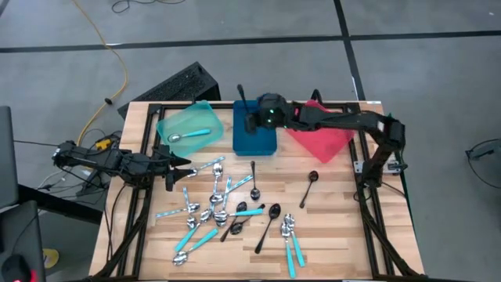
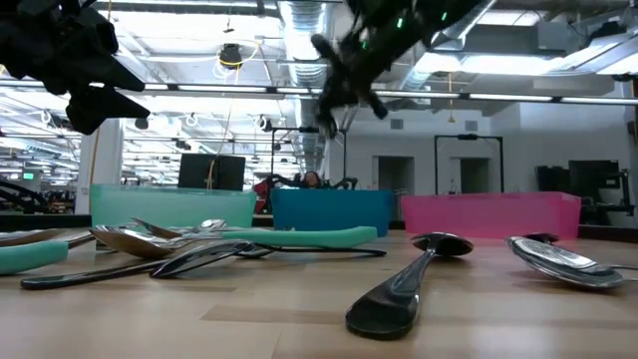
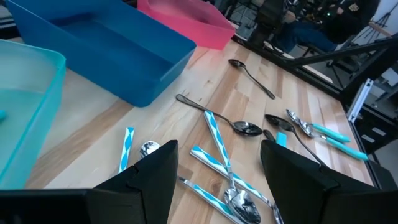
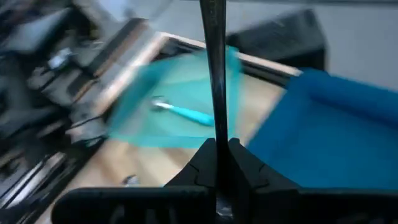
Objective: Sort silverware by color (type)
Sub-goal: Put the black spoon into the blue bin
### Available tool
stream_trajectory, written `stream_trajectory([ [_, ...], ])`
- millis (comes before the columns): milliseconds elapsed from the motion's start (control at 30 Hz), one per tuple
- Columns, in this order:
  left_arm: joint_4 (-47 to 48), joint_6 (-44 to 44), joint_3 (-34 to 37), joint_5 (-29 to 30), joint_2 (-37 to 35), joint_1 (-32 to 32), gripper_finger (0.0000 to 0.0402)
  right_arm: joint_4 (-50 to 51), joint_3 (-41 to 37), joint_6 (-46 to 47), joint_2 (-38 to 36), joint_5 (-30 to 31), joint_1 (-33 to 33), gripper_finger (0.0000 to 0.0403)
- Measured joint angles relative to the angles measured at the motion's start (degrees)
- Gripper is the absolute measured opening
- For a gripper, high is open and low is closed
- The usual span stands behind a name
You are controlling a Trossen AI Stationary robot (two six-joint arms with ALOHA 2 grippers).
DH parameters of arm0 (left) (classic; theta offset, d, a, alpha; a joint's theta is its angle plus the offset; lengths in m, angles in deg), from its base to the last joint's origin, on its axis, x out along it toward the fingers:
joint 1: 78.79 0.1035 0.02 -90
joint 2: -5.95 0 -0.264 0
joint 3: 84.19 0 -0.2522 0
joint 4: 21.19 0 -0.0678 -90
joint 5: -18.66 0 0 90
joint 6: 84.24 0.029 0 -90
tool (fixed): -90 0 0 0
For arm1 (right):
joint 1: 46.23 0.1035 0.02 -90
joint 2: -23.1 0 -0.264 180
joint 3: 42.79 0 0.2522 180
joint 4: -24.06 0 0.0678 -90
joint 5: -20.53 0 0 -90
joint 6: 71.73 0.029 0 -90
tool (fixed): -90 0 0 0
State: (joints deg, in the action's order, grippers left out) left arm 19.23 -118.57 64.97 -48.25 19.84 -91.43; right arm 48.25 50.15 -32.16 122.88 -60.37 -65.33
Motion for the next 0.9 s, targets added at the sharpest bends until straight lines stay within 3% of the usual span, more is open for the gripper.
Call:
stream_trajectory([
  [167,0.0,-0.8,0.0,0.2,0.0,0.0,0.0216,-0.5,0.0,5.6,5.5,-0.2,-3.5,0.004],
  [467,0.0,-1.6,0.0,0.2,0.0,0.0,0.0216,-1.1,2.9,8.7,12.2,-1.9,-3.8,0.0038],
  [900,0.0,-2.6,0.0,0.2,0.0,0.0,0.0216,18.0,18.2,6.8,21.0,-0.2,-2.4,0.0037],
])
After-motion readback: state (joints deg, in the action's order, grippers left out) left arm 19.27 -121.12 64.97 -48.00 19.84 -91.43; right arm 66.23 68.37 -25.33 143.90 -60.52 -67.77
